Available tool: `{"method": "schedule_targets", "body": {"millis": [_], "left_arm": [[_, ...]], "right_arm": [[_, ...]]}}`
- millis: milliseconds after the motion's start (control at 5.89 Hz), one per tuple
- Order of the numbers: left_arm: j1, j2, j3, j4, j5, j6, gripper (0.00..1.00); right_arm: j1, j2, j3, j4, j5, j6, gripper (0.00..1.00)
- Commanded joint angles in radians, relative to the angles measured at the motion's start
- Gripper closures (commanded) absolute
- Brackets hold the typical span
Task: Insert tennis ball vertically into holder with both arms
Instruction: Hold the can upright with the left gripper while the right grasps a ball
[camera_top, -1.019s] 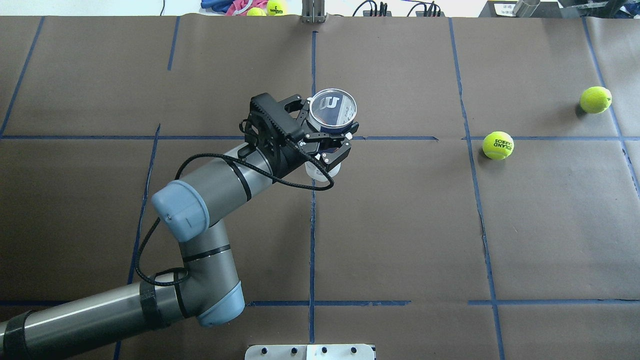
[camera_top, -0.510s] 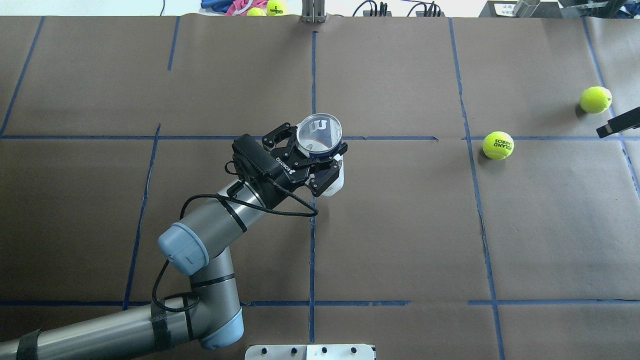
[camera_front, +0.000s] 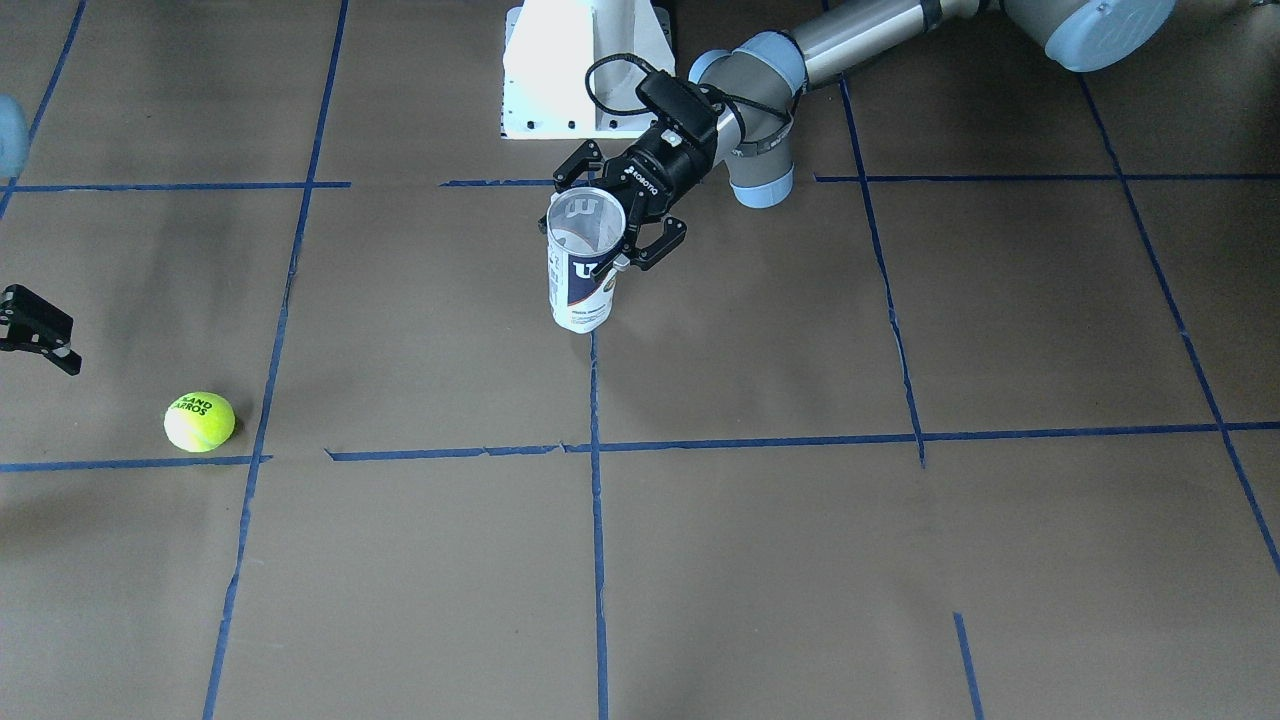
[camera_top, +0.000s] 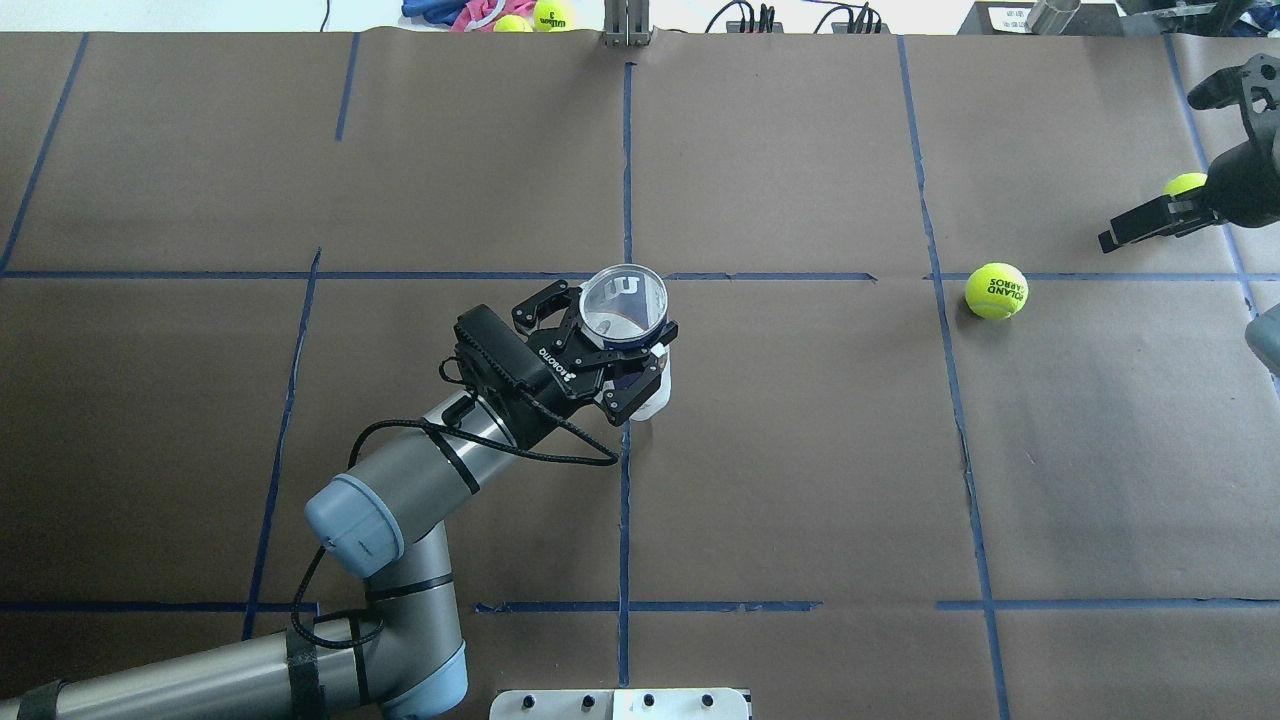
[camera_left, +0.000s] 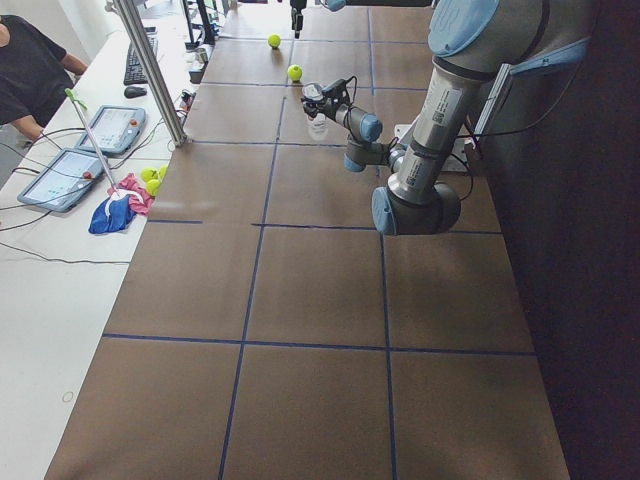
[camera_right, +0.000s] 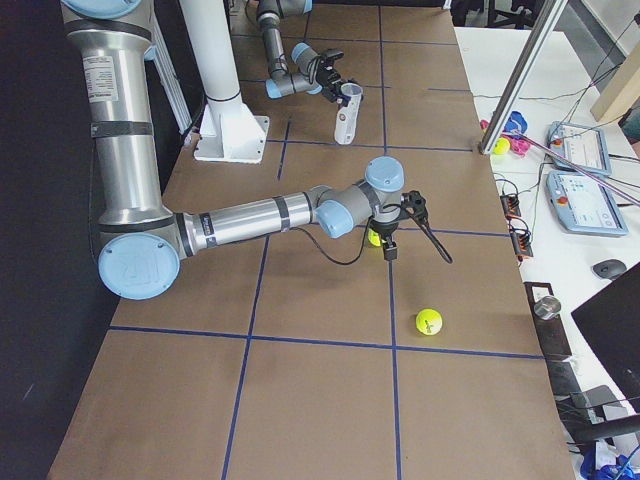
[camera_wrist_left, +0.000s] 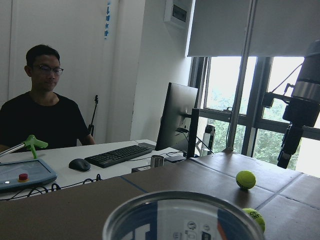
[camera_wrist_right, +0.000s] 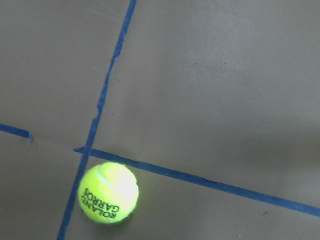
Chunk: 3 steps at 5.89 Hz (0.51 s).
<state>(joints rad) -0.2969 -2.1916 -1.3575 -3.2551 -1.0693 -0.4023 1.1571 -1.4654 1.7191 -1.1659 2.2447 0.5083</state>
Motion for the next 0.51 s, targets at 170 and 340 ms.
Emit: {"method": "schedule_targets", "body": {"millis": [170,340], "left_arm": [[0.016,0.030,-0.002,-0.006,0.000,0.028,0.23],[0.018,0.029,-0.012,-0.006,0.000,0.039,0.22]], "right_arm": [[-0.176,0.031,0.014,0.092,-0.178,0.222,0.01],[-0.188,0.033,0.022,0.094,-0.195,0.239,0.00]]}}
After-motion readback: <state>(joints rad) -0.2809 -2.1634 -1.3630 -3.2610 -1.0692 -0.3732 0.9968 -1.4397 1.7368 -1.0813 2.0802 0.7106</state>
